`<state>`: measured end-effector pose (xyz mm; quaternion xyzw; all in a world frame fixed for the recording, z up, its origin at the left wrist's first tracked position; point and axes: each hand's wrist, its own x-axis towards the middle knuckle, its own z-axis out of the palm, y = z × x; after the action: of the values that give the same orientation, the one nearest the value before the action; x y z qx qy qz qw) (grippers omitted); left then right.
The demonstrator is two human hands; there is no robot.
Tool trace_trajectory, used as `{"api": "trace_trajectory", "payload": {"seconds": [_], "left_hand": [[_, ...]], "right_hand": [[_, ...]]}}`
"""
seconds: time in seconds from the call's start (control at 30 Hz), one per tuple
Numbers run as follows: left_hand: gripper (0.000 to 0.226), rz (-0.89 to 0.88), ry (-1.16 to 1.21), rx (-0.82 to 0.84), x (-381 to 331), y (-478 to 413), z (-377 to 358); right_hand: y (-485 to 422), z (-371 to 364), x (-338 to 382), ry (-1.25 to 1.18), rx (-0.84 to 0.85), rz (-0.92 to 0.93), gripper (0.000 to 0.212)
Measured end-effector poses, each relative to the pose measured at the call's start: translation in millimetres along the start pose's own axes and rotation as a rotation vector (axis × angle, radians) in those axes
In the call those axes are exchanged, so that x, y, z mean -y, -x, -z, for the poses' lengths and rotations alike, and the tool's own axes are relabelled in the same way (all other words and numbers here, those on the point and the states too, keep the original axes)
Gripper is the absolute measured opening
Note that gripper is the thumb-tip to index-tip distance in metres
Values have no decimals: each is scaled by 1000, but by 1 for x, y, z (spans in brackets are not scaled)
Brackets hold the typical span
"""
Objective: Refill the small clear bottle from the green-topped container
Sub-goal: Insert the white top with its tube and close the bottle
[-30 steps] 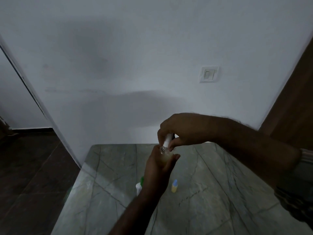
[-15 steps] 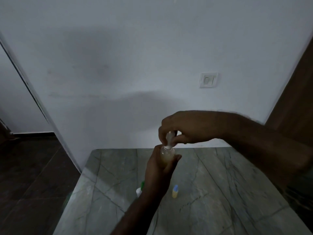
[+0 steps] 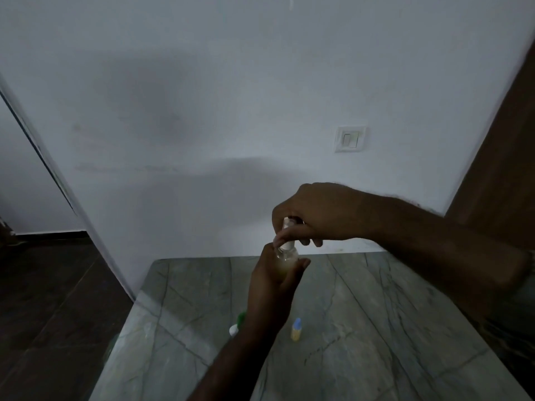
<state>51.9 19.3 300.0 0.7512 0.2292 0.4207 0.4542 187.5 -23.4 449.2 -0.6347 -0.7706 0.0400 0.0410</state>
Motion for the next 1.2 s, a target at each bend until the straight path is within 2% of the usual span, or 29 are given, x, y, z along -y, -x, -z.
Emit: {"api": "trace_trajectory", "payload": {"seconds": [0.1, 0.17, 0.23, 0.3, 0.37, 0.47, 0.53, 0.6, 0.67, 0.73, 0.83, 0.9, 0.97, 1.07, 1.2], "left_hand": [[27, 14, -15, 0, -1, -2, 1], [26, 34, -24, -17, -1, -2, 2], [26, 38, -34, -19, -2, -3, 3], [30, 26, -34, -11, -4, -5, 3], [34, 2, -27, 13, -5, -6, 2], [33, 23, -11, -5, -7, -5, 4], [34, 31, 18, -14, -7, -6, 4], [33, 23, -2, -10, -9, -7, 5], [34, 14, -46, -11, -12, -7, 5], [35, 13, -51, -3, -12, -8, 4], [40, 19, 0, -11, -15, -10, 5], [48, 24, 37, -10, -15, -12, 5], [53, 27, 42, 5, -15, -14, 5], [49, 37, 29, 19, -12, -15, 4], [52, 53, 21, 61, -11, -13, 4]], "right_hand": [[7, 1, 0, 0, -12, 66, 46], [7, 4, -1, -19, 22, 126, 31], [4, 2, 0, -60, 20, 83, 9], [3, -2, 0, -76, -29, -4, 25], [5, -5, -2, 28, -71, -39, 37], [10, 0, 0, 0, -19, 88, 38], [9, 6, 1, 0, 43, 172, 27], [6, 8, 2, -16, 64, 136, 12], [2, 7, 3, -37, 42, 42, 25], [2, 7, 0, 58, 0, 7, 36], [7, 15, -2, 24, -9, 111, 50], [6, 18, -2, 29, 20, 211, 35], [2, 17, -2, 62, 11, 184, 22], [-3, 14, -5, -37, 60, 99, 18], [-3, 9, -9, -70, 62, 126, 8]]}}
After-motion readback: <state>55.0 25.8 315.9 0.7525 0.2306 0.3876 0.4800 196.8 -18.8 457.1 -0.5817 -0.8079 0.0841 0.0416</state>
